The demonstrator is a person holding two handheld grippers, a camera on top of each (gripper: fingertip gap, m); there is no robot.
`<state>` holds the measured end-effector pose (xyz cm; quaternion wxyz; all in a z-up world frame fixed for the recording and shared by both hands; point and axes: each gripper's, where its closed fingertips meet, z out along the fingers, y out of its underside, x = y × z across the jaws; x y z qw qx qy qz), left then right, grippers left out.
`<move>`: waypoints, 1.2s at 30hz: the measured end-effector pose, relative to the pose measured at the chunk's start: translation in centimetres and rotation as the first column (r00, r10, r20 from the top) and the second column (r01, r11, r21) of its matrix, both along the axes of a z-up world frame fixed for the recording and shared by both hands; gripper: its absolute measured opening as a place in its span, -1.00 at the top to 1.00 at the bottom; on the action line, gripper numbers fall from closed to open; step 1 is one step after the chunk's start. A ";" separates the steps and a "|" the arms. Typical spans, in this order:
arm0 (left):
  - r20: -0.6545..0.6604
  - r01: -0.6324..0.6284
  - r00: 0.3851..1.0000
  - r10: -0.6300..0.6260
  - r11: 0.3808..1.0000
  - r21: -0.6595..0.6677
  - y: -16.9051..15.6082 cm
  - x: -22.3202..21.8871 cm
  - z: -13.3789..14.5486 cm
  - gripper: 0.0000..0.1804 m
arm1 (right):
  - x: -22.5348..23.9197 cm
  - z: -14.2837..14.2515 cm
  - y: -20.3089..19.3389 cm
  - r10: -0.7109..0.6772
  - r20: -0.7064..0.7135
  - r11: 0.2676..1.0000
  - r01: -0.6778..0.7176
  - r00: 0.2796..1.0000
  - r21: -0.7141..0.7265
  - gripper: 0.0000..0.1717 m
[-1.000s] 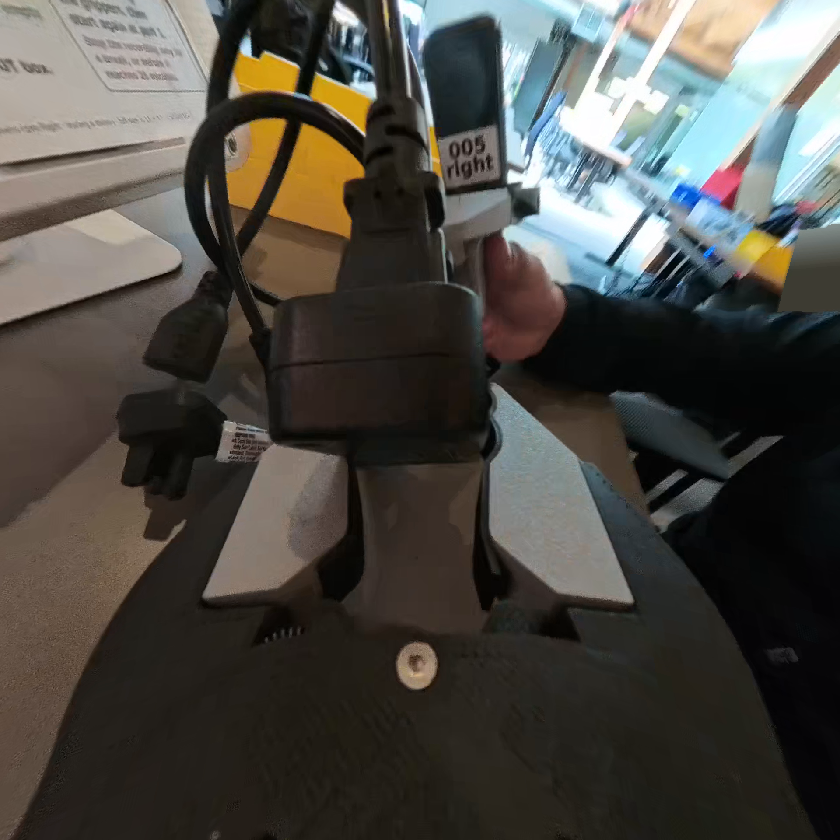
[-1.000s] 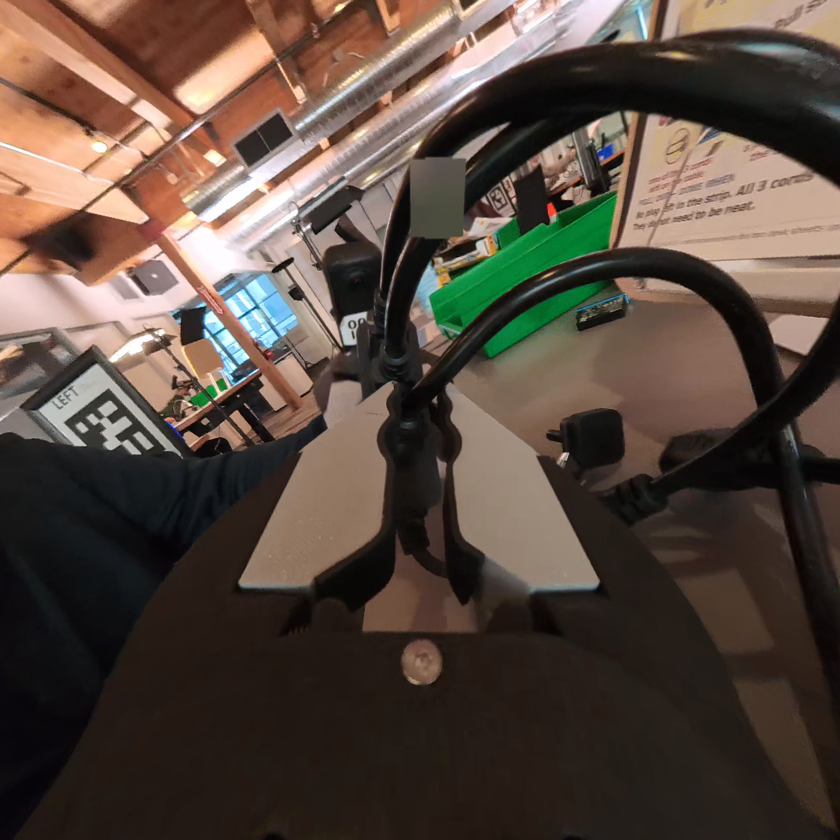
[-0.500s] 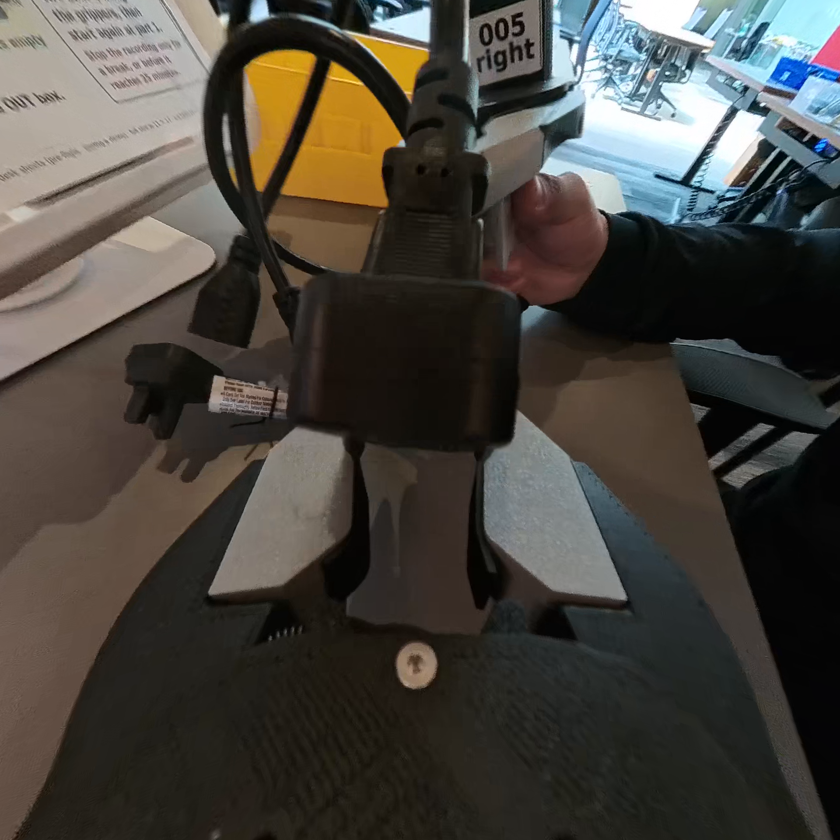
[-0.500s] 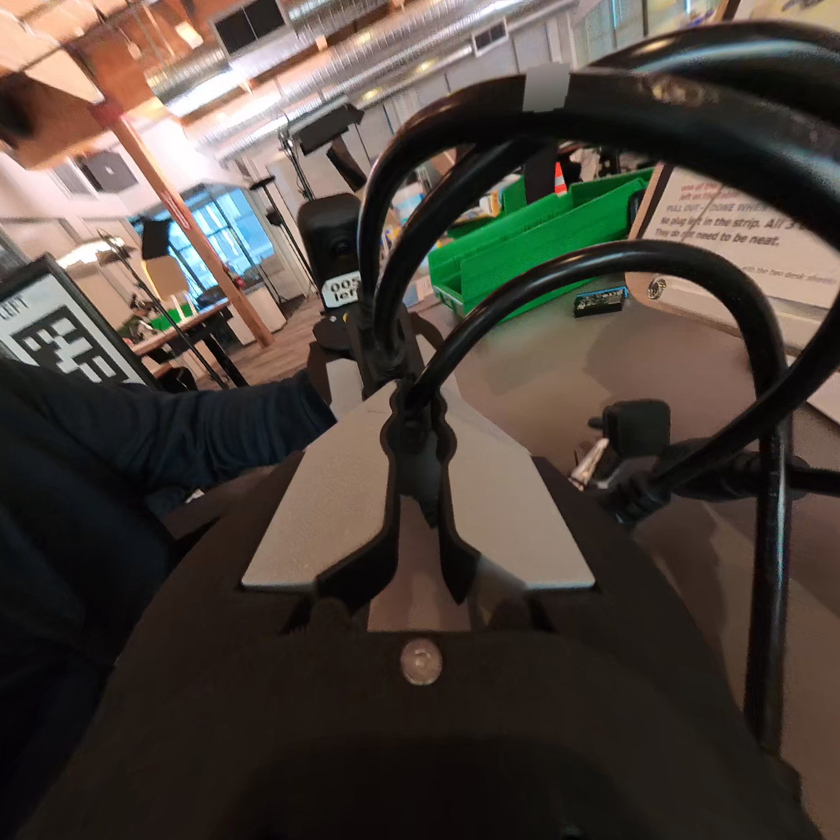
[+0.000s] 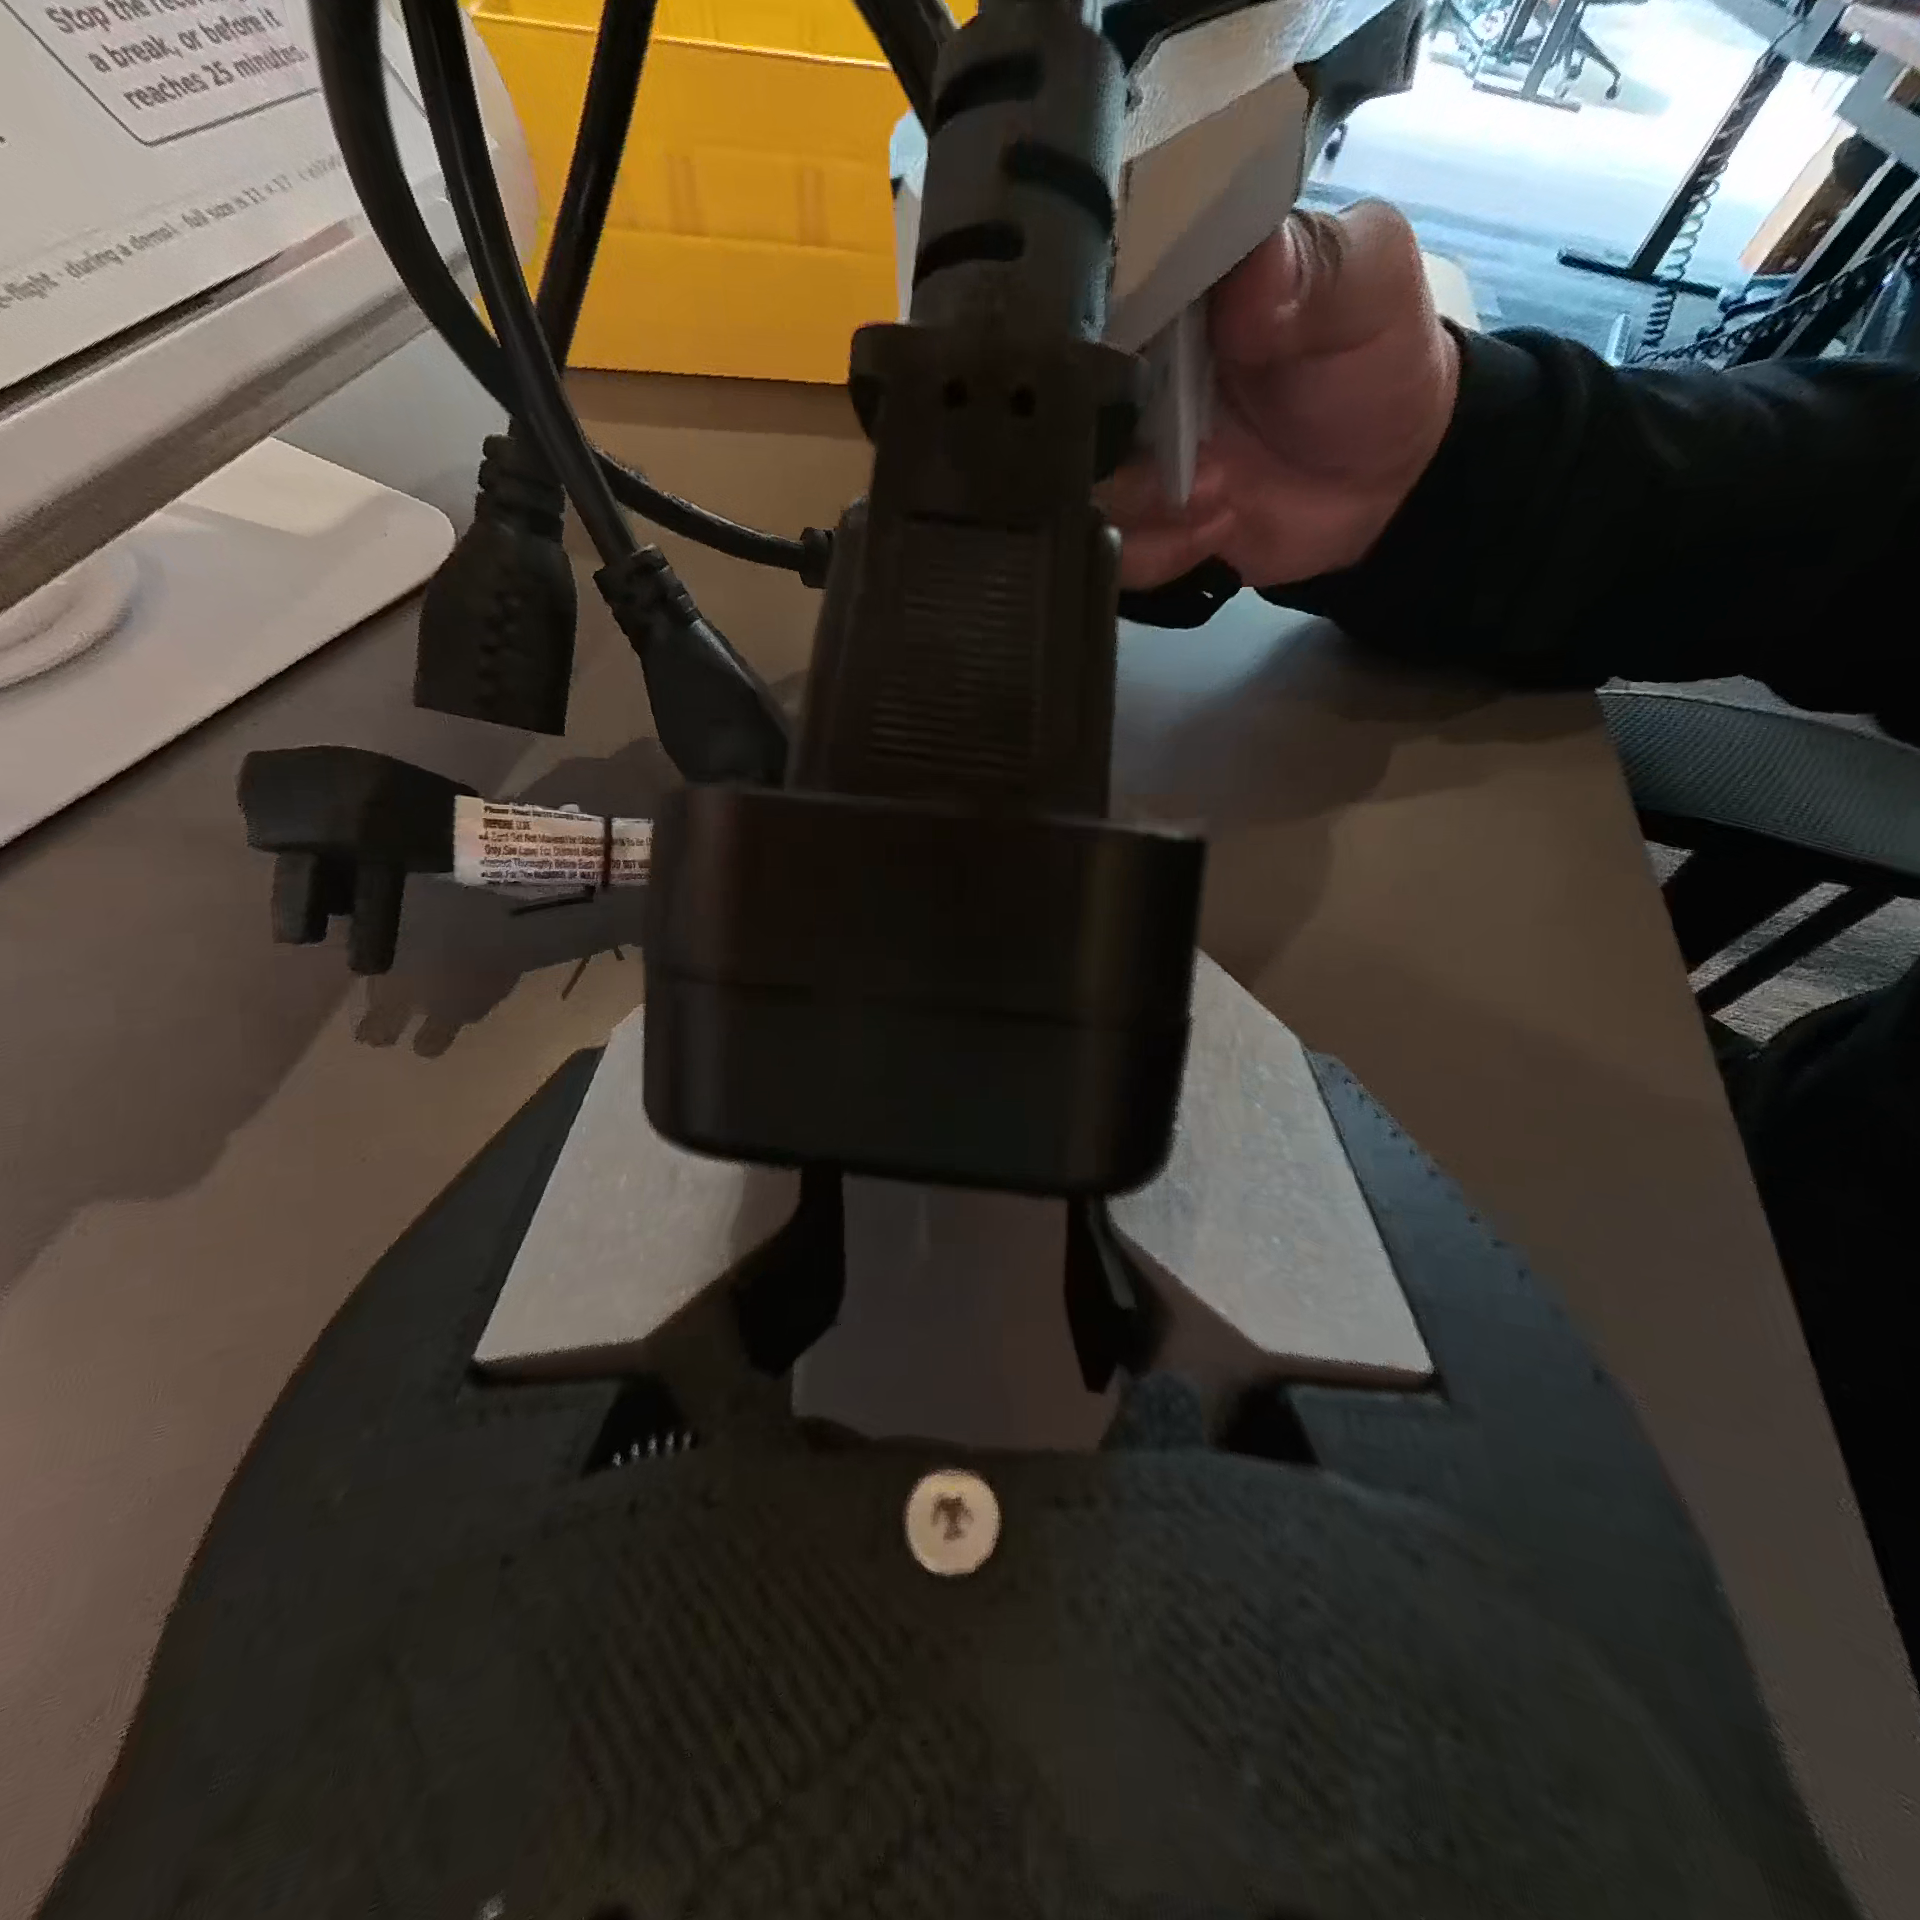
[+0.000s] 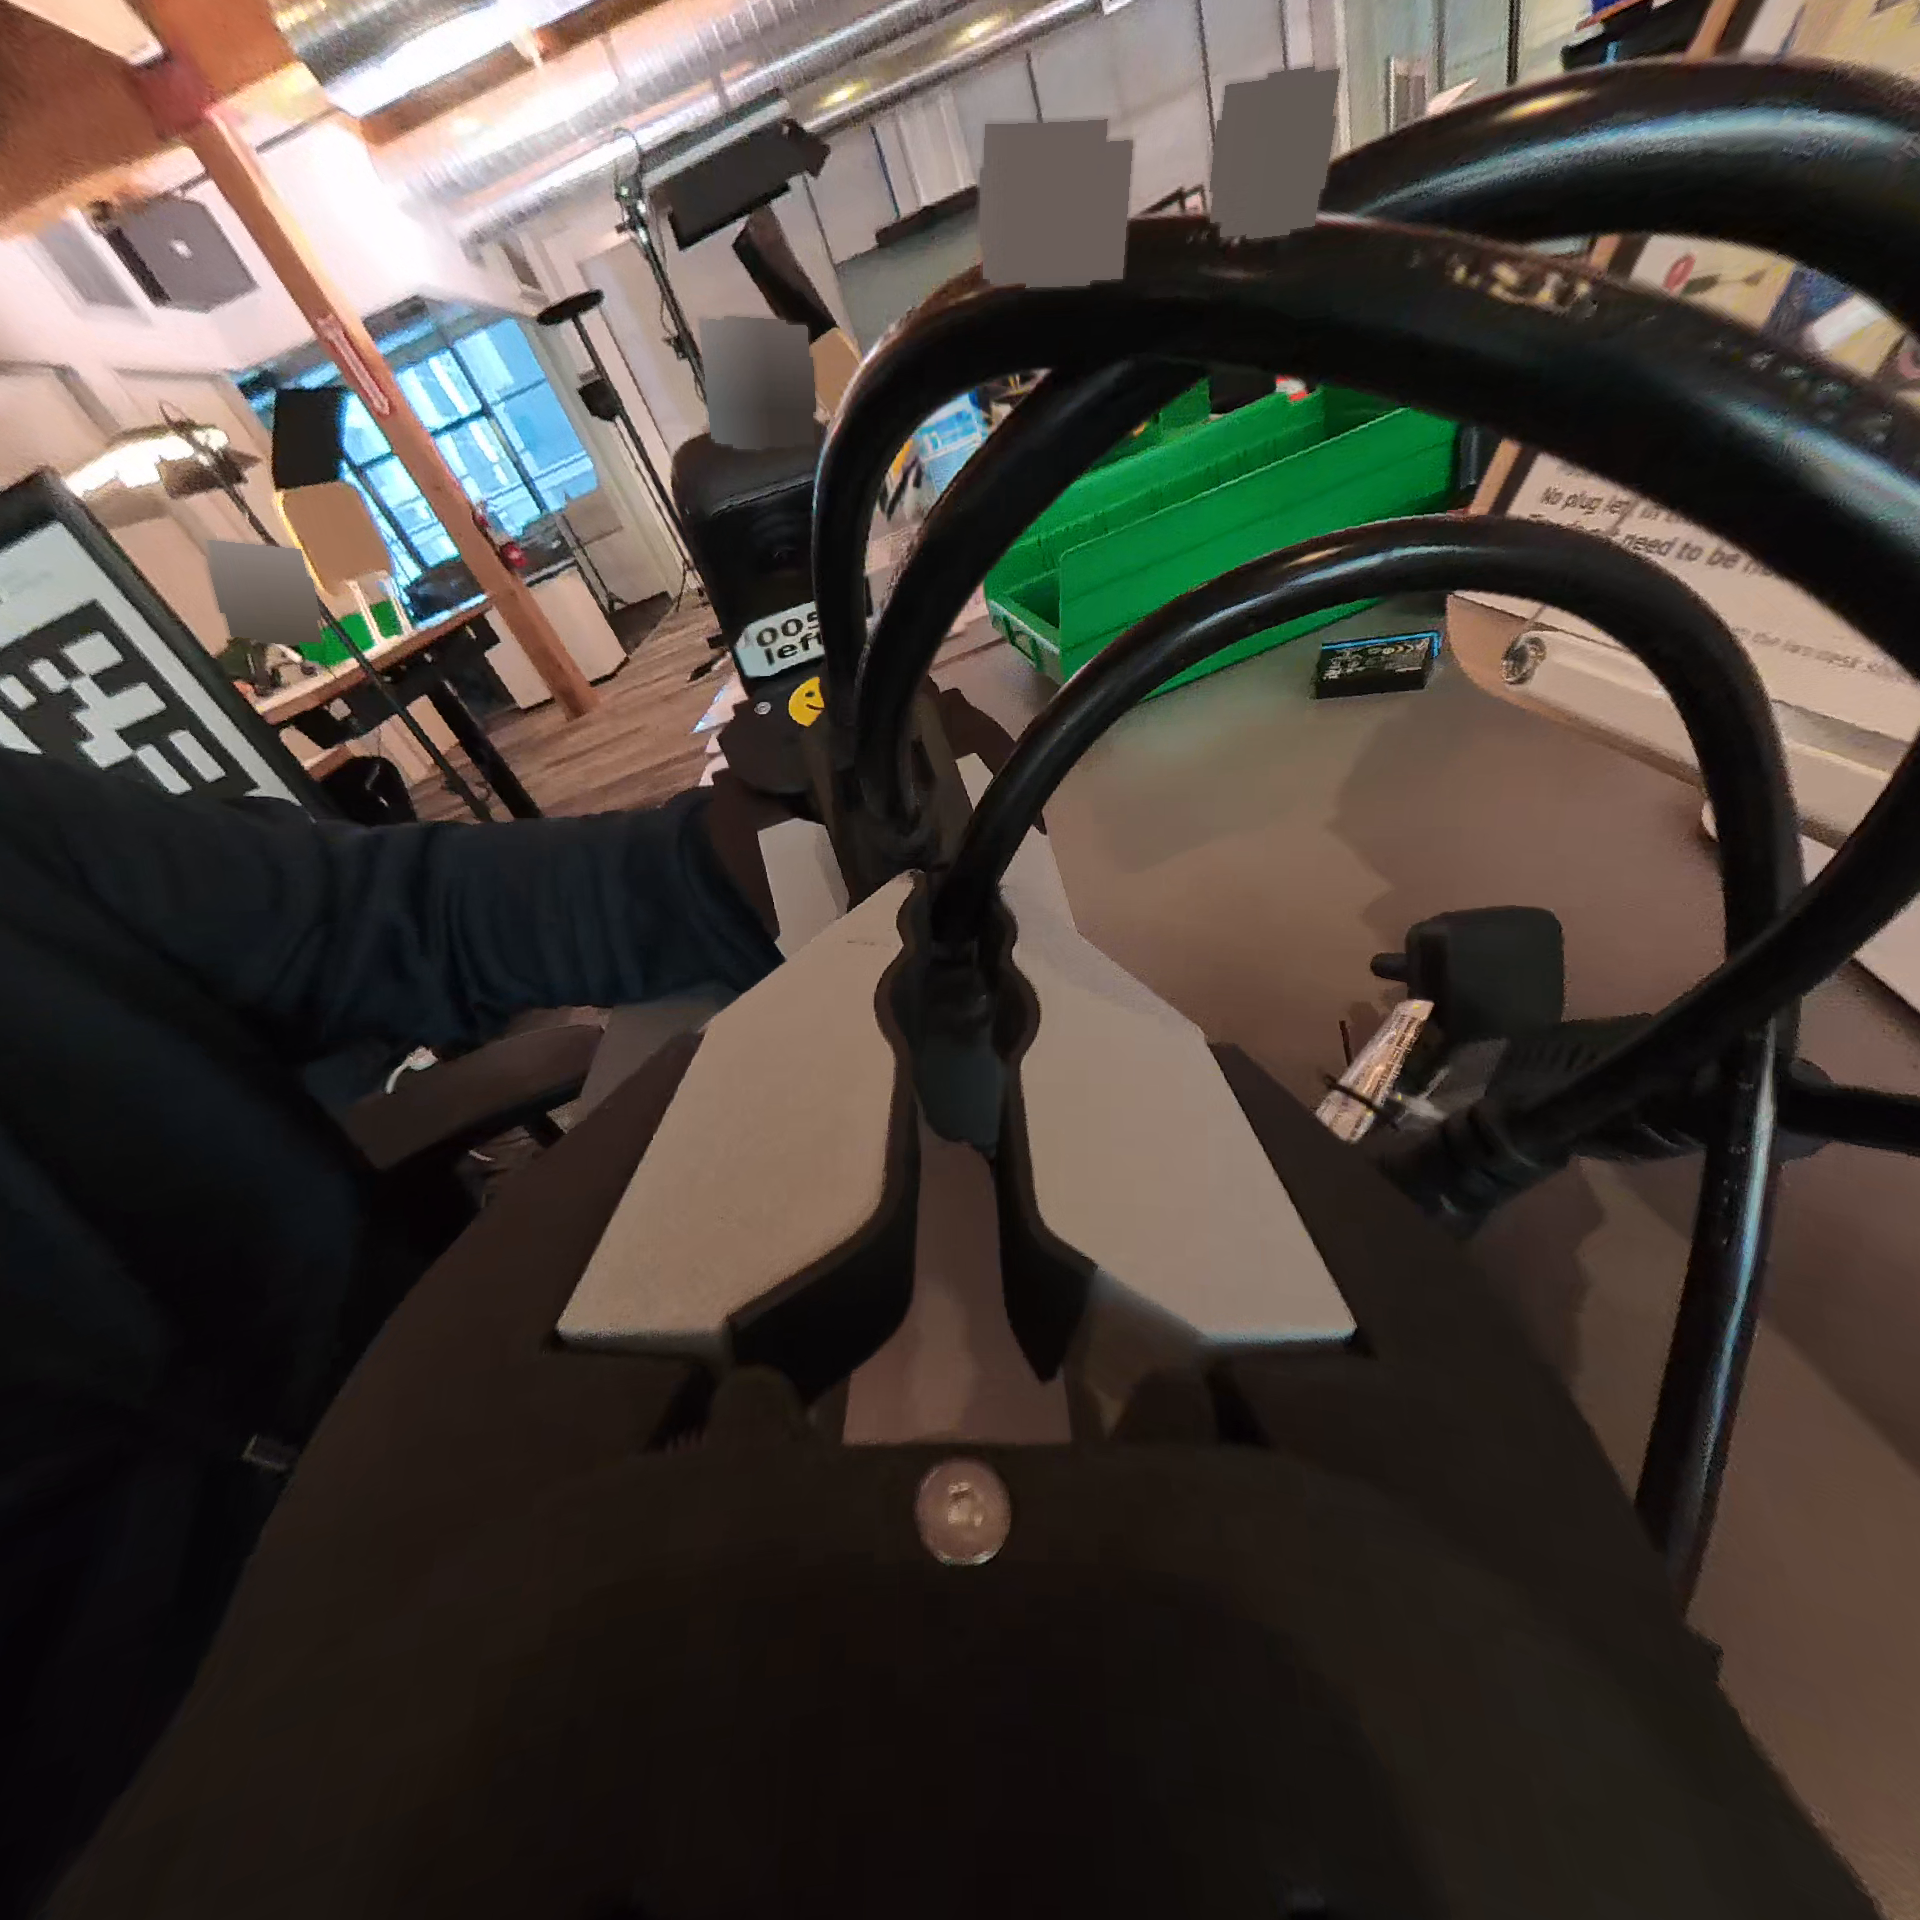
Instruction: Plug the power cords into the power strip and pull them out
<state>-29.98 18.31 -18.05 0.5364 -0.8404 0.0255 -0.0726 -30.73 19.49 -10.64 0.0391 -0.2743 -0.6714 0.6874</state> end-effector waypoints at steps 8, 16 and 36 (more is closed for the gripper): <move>-0.114 0.003 0.993 -0.007 0.999 -0.034 0.9 0.9 -1.1 1.00 | -0.4 1.1 1.0 -0.052 -0.042 0.999 0.052 0.998 -0.013 0.92; -0.016 0.017 1.000 -0.019 0.992 -0.125 -0.9 -0.3 -2.1 0.61 | 0.2 0.1 0.7 0.019 -0.009 1.000 -0.019 1.000 0.004 0.92; -0.168 0.053 0.981 -0.102 0.960 -0.274 -0.5 2.0 -4.8 0.52 | 1.7 -2.8 -3.1 0.164 -0.004 0.976 -0.162 0.986 0.148 0.91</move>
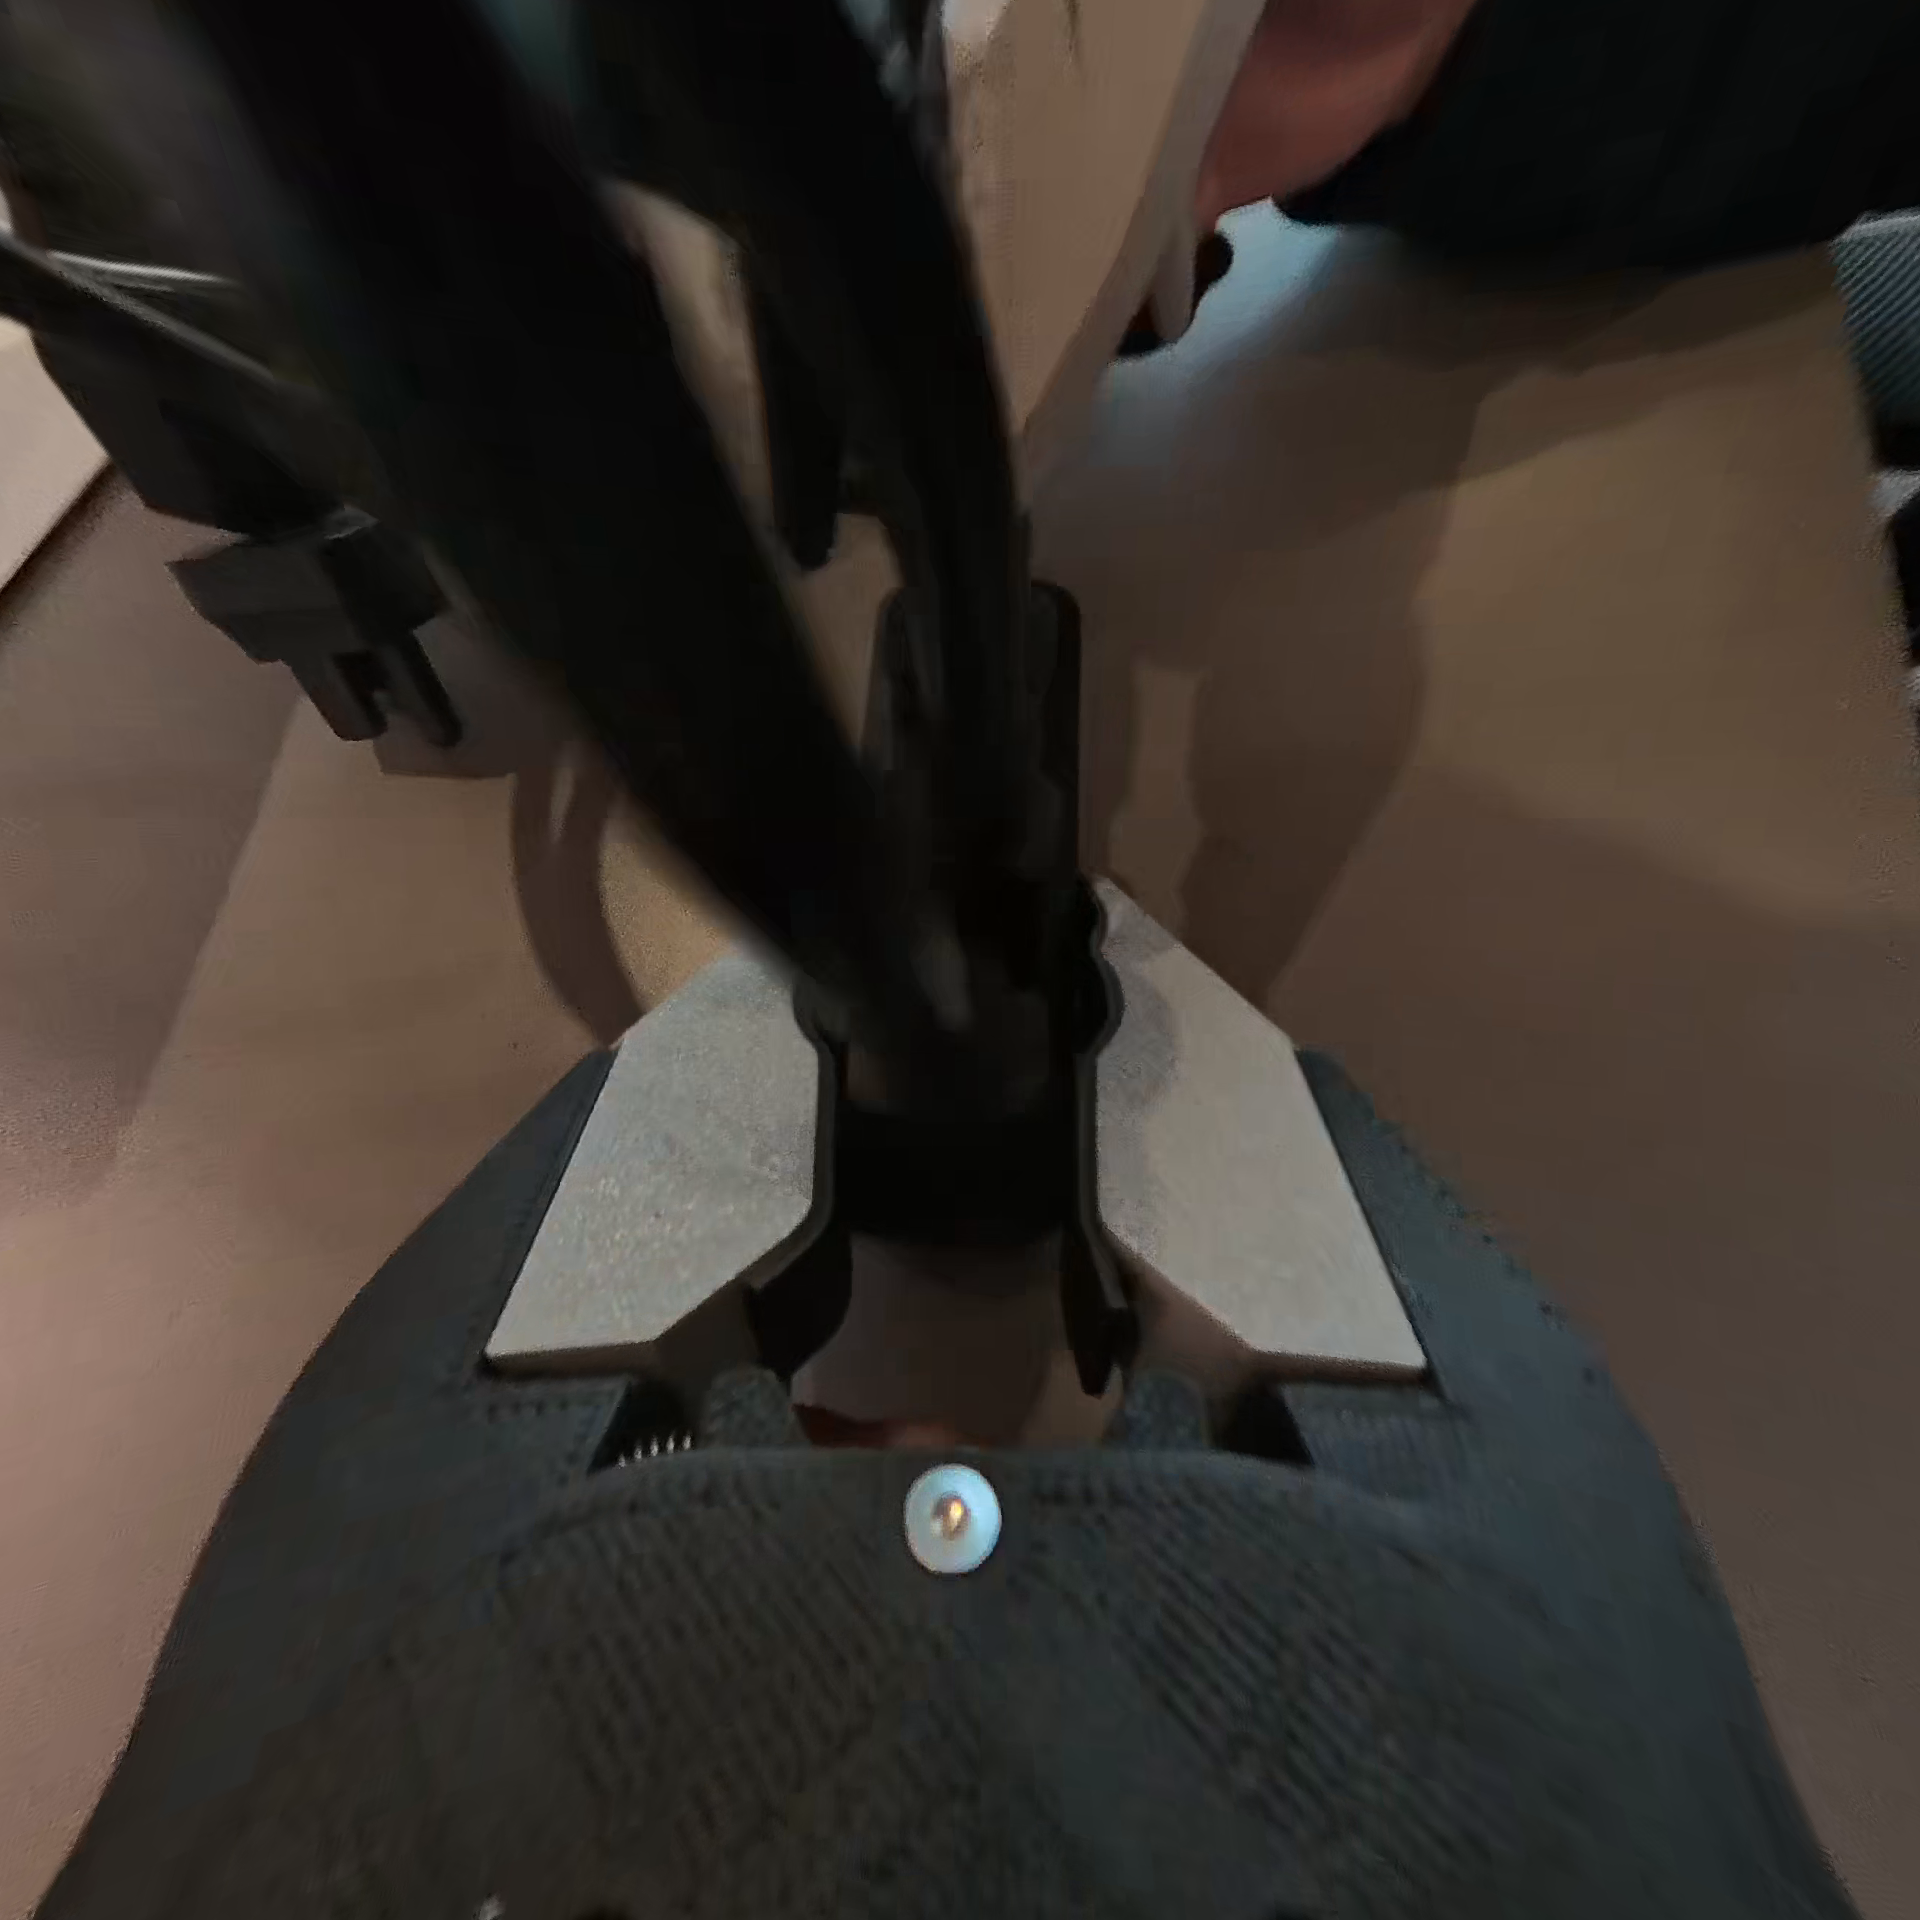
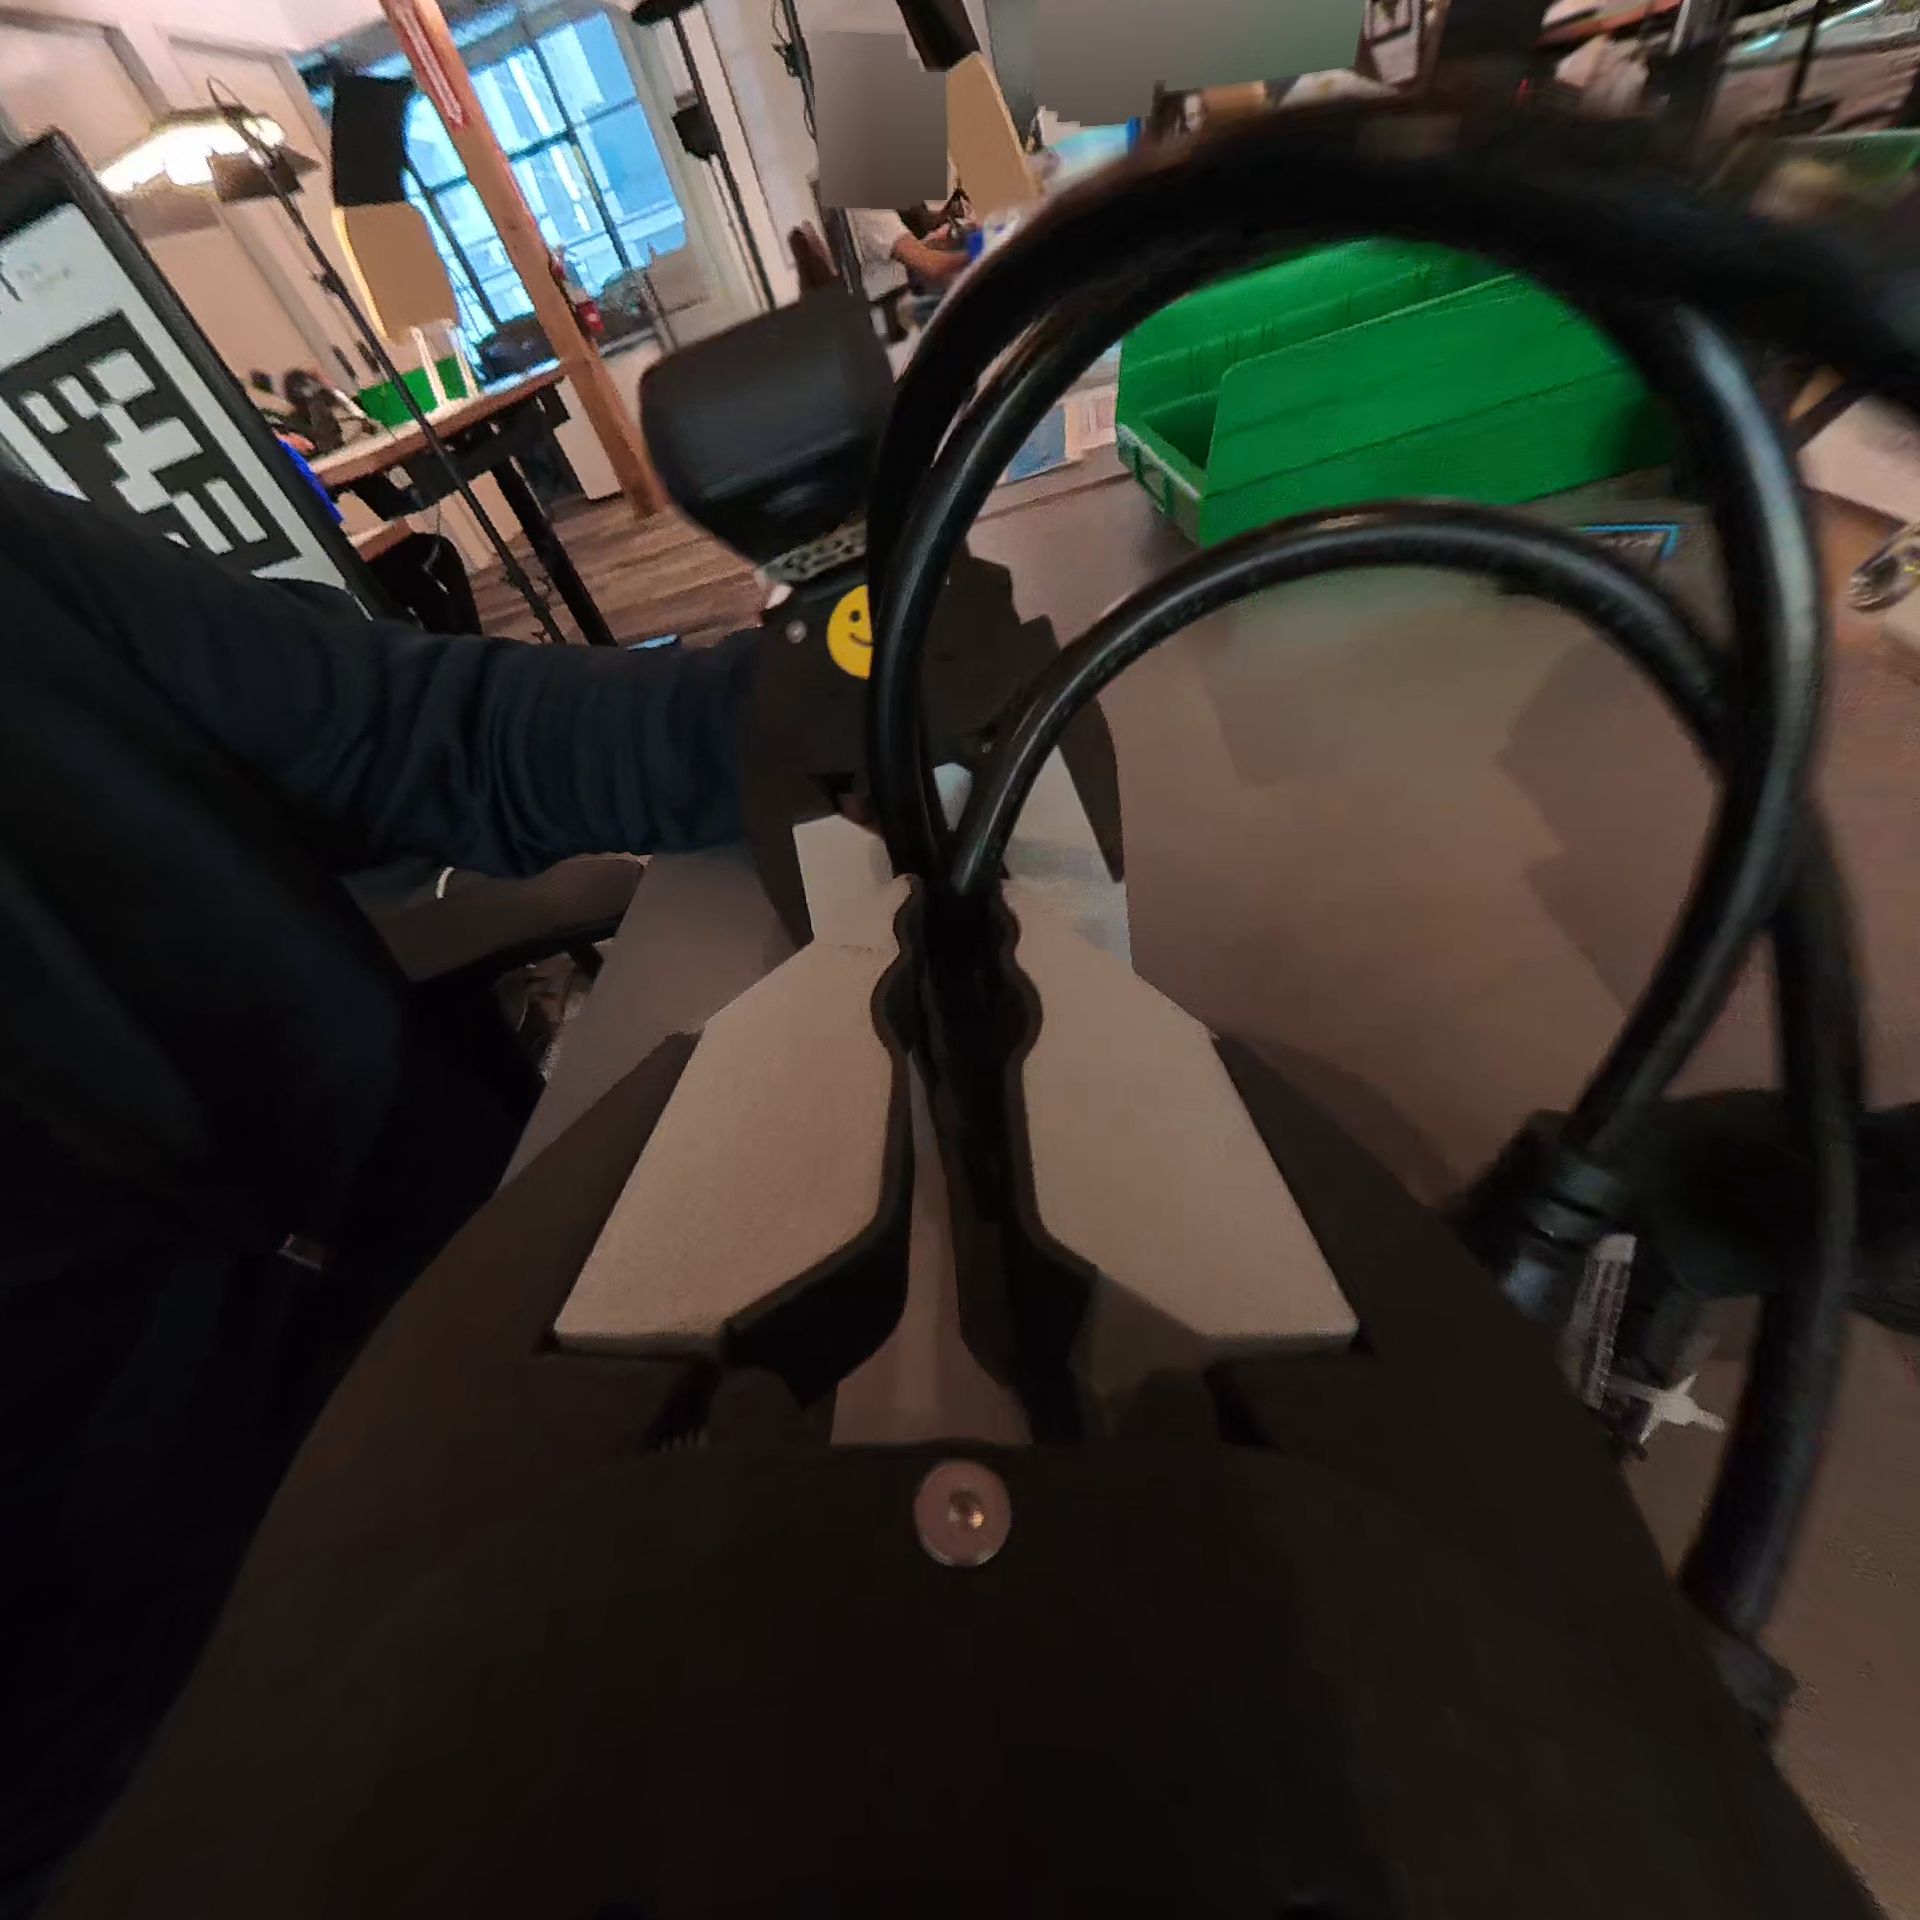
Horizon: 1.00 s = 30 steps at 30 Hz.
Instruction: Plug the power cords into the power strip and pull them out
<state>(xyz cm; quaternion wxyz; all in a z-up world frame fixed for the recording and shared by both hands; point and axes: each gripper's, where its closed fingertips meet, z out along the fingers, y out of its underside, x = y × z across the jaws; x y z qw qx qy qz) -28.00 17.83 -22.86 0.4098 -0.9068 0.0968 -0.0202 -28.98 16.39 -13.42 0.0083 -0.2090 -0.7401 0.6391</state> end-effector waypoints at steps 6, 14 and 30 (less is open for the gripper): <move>0.014 -0.008 1.000 0.008 1.000 -0.012 -0.1 -0.3 -0.2 0.52 | 0.3 -1.4 0.8 -0.019 -0.086 0.986 0.033 0.996 0.163 0.83; -0.015 -0.031 0.999 0.031 0.999 -0.019 0.2 -0.5 -0.3 0.52 | -0.2 -2.2 0.0 -0.030 -0.042 0.990 0.035 0.999 0.135 0.93; 0.016 -0.058 0.998 0.058 0.998 0.020 0.4 -1.0 0.4 0.51 | -0.8 -2.1 1.5 -0.079 -0.085 0.962 0.098 0.993 0.256 0.92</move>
